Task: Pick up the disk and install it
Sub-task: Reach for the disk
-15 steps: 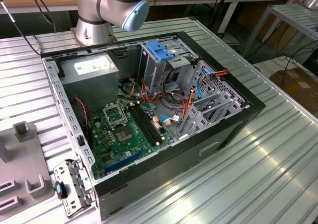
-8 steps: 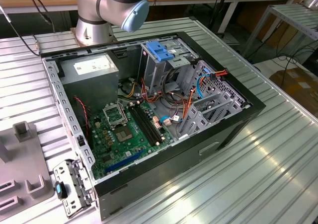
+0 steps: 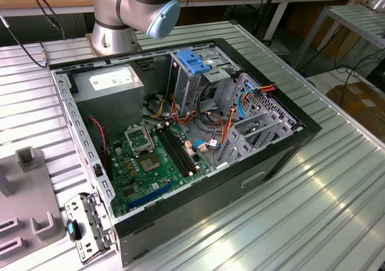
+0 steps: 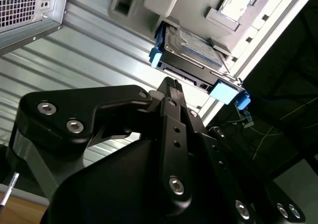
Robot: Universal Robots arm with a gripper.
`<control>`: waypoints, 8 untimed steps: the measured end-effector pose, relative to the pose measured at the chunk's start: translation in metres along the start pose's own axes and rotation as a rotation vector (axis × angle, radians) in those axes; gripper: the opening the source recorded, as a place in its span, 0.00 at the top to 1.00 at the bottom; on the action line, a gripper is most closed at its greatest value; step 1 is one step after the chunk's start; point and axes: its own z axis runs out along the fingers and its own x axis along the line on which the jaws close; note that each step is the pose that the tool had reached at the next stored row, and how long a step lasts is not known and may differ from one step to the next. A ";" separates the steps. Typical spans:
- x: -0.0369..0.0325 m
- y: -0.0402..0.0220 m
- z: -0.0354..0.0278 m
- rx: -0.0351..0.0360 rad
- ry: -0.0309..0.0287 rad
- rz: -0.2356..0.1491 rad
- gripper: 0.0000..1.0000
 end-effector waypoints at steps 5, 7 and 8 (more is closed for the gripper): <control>0.0166 -0.0012 -0.0004 0.0003 0.0051 -0.002 0.89; 0.0204 -0.0015 -0.0006 0.0005 0.0073 -0.006 0.89; 0.0216 -0.0016 -0.0006 0.0004 0.0080 -0.010 0.89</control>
